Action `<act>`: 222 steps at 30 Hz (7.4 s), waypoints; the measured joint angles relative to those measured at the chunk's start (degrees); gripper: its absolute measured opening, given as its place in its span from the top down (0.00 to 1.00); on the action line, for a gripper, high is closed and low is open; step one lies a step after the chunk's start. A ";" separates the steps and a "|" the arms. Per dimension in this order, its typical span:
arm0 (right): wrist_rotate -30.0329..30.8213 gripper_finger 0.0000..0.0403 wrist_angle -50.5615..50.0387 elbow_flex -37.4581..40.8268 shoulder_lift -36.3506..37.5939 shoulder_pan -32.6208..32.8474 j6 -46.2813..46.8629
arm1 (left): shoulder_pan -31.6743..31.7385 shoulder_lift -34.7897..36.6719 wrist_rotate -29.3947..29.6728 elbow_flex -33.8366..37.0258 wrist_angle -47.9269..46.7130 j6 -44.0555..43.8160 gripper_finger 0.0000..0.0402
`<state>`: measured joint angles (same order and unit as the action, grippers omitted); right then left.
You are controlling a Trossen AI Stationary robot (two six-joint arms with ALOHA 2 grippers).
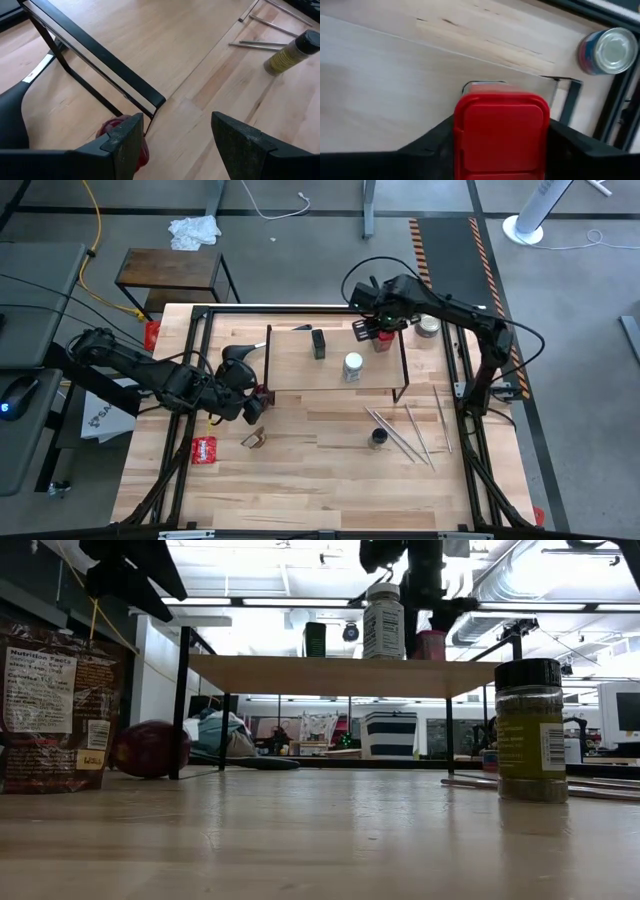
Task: Shelf spices
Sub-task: Remove the red seasoning can from the shelf, then remove the black seasoning can from the shelf
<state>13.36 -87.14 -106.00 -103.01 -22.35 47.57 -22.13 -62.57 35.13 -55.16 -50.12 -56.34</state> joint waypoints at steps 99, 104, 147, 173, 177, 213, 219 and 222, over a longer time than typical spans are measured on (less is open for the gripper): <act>-1.88 0.08 31.64 59.89 42.61 64.32 32.00 | 33.10 -32.31 -15.49 -35.39 4.71 -7.30 0.44; -1.19 0.08 31.67 59.89 42.61 64.32 30.55 | 32.55 -34.17 -15.47 -35.38 5.17 -9.79 0.47; 3.21 0.08 32.85 59.89 42.61 59.21 30.43 | 30.27 -35.78 -11.76 -42.14 17.59 -1.46 0.51; 5.67 0.08 36.14 59.88 42.59 58.20 32.55 | 31.34 -39.39 -15.48 -42.12 7.55 2.47 1.00; 5.68 0.08 36.14 59.88 42.59 58.20 32.55 | 30.99 -39.10 -13.63 -42.12 4.88 1.99 1.00; 7.67 0.08 37.27 59.87 42.59 57.94 32.39 | 23.75 -26.55 -10.08 -44.54 -0.77 26.64 0.88; 7.67 0.08 37.31 59.87 42.59 57.94 32.37 | 27.18 -25.89 -19.43 -44.72 0.04 39.98 0.56; 7.59 0.08 37.57 59.87 42.59 57.94 32.61 | 29.39 -26.71 -22.85 -44.70 -1.22 47.40 0.41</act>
<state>20.96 -49.57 -46.13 -60.42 35.59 80.18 7.26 -89.27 12.28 -99.85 -51.34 -8.93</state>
